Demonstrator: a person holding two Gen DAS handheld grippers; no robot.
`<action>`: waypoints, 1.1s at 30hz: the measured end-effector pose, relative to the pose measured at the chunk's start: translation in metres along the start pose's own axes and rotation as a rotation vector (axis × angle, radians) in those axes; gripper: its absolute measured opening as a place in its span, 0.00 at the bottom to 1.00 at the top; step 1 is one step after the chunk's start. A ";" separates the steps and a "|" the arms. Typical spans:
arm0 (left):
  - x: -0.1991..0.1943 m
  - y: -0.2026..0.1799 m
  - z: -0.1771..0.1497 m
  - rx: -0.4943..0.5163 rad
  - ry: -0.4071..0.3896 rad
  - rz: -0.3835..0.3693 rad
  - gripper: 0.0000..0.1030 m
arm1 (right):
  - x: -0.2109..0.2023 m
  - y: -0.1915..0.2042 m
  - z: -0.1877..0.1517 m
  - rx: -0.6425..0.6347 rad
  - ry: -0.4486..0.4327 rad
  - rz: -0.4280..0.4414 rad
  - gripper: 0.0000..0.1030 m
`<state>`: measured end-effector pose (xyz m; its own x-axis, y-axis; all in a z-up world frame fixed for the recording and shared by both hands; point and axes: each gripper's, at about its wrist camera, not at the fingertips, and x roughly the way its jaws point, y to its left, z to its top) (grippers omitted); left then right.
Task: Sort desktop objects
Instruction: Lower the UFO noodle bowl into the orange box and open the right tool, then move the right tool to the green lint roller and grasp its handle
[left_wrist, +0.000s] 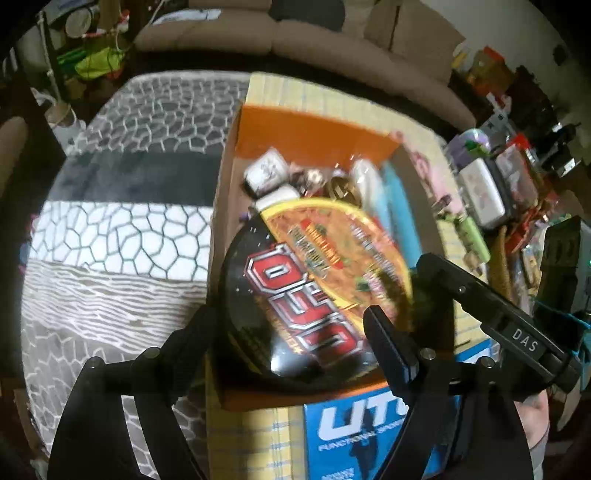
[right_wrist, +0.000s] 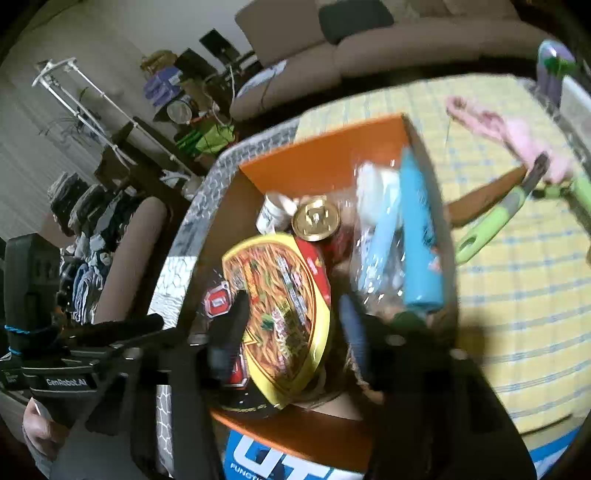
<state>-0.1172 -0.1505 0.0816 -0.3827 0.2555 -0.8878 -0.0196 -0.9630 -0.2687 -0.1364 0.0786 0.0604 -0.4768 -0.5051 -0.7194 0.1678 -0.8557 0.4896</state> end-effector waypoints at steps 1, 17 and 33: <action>-0.005 -0.002 0.000 0.001 -0.012 -0.007 0.82 | -0.008 0.003 0.001 -0.010 -0.011 0.002 0.52; 0.018 -0.003 -0.031 -0.090 0.071 -0.086 0.90 | -0.036 0.004 -0.041 -0.030 0.048 0.096 0.50; 0.007 -0.132 0.009 0.057 -0.017 -0.275 0.91 | -0.167 -0.124 0.014 -0.073 -0.069 -0.280 0.55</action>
<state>-0.1256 -0.0224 0.1144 -0.3714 0.5073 -0.7776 -0.1764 -0.8608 -0.4773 -0.0892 0.2709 0.1270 -0.5706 -0.2415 -0.7849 0.0816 -0.9677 0.2385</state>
